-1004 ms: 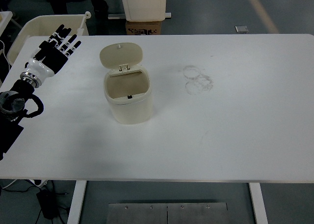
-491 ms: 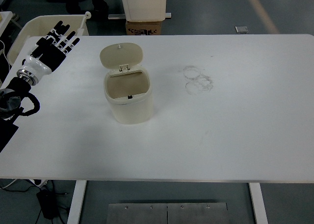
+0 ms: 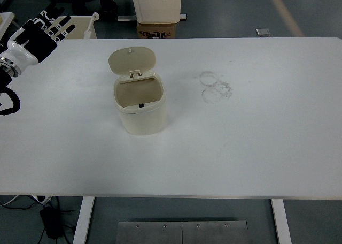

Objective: Close trash bin

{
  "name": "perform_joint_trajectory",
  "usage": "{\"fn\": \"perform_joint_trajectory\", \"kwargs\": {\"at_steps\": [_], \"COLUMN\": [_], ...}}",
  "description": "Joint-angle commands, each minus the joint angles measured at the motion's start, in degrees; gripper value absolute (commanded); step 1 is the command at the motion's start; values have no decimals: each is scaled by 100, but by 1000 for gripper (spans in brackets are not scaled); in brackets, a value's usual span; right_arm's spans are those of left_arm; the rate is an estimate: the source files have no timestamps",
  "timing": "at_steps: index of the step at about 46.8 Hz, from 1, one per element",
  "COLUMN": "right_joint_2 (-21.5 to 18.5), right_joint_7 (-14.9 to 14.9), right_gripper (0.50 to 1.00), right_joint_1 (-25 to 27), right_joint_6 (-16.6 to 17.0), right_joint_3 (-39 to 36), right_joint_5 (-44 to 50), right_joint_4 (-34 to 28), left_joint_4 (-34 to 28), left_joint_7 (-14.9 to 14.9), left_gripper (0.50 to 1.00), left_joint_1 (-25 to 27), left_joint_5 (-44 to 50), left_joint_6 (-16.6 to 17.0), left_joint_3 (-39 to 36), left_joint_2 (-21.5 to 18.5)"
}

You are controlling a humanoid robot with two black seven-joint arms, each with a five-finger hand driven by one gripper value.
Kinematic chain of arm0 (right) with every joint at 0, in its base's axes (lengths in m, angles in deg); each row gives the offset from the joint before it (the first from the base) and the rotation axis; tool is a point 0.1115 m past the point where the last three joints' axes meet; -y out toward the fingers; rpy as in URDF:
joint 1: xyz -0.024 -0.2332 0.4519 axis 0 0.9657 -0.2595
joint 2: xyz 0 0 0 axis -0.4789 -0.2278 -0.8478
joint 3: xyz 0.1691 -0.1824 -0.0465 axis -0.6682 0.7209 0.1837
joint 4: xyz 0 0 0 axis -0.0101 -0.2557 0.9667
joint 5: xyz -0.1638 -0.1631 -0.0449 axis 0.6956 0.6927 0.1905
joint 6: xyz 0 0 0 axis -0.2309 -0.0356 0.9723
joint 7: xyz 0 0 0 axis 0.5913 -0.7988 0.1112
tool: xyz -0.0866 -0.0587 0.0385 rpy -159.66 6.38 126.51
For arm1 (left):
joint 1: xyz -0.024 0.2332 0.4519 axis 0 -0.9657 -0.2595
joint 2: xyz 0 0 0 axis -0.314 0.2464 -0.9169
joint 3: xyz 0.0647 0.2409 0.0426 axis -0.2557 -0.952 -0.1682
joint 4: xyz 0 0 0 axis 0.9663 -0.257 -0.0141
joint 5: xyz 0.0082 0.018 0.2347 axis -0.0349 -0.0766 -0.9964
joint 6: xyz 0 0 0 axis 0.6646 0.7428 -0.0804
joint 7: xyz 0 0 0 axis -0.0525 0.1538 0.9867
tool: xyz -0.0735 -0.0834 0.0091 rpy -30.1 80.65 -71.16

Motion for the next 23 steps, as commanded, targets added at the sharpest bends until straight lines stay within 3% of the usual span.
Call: {"fn": "perform_joint_trajectory", "kwargs": {"at_steps": [1, 13, 23], "right_joint_2": [0, 0, 0], "right_joint_7": [0, 0, 0], "right_gripper": [993, 993, 993], "right_joint_1": [0, 0, 0], "right_joint_6": [-1, -1, -1], "right_joint_3": [-6, -6, -6], "right_joint_5": [4, 3, -5], "right_joint_4": [0, 0, 0], "left_joint_4": [-187, -934, -1374], "left_joint_7": [-17, -237, -500], "left_gripper": [1000, 1000, 1000], "left_joint_1": [62, 405, 1064], "left_joint_5": [-298, -1362, -1933], "left_joint_6": [-16, -69, -227], "left_joint_3": [-36, -177, -976], "left_joint_2": [-141, -677, -1195]}}
